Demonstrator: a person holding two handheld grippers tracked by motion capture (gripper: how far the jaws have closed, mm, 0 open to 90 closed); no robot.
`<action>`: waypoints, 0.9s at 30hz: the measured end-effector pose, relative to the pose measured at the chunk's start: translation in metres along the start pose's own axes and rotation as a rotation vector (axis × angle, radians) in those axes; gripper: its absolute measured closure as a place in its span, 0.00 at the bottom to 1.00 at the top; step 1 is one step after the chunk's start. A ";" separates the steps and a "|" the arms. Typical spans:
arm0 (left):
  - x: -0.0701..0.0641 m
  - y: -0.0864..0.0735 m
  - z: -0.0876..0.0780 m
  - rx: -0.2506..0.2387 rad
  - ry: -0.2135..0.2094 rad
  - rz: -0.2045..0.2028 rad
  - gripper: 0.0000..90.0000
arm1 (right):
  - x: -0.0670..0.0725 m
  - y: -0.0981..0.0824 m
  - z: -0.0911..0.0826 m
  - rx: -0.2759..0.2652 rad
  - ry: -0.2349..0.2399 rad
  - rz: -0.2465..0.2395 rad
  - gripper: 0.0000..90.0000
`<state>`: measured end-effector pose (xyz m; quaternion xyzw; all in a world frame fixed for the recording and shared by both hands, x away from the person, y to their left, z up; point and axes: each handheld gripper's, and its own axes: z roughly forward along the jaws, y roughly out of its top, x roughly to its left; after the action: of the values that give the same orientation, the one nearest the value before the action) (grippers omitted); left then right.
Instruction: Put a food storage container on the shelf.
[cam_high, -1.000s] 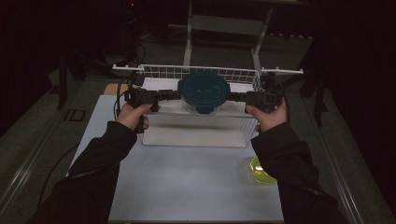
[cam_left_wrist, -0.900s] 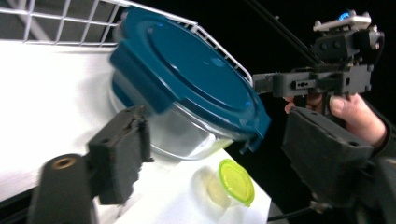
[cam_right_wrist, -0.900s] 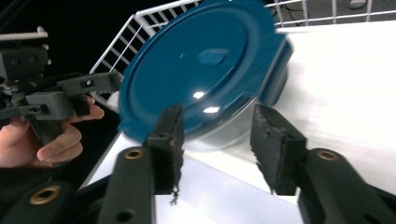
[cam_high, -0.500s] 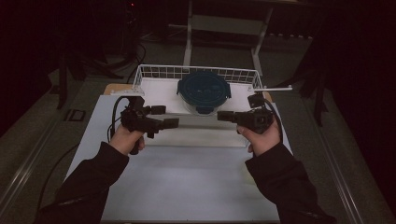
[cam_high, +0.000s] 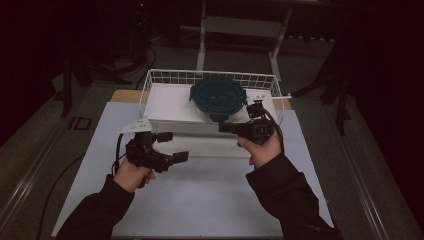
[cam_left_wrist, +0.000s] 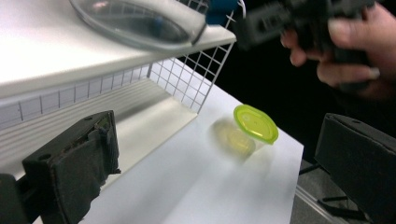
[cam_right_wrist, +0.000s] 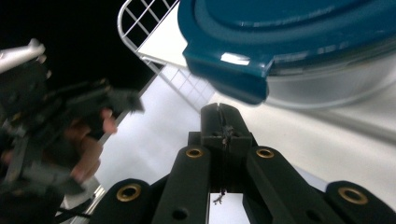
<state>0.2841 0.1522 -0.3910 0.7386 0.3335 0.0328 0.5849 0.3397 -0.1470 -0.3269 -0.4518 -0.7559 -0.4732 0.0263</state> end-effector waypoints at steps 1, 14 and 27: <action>-0.001 -0.002 0.000 0.002 0.002 0.003 0.00 | 0.000 0.002 0.002 0.000 -0.011 -0.003 1.00; -0.001 -0.026 0.003 0.003 -0.018 -0.012 0.00 | -0.006 0.015 0.015 -0.011 -0.044 0.015 1.00; -0.004 -0.038 0.004 0.021 -0.028 0.000 0.00 | -0.013 0.026 0.016 -0.033 -0.079 0.039 1.00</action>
<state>0.2653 0.1503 -0.4247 0.7450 0.3259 0.0192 0.5818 0.3719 -0.1403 -0.3241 -0.4853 -0.7393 -0.4669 -0.0018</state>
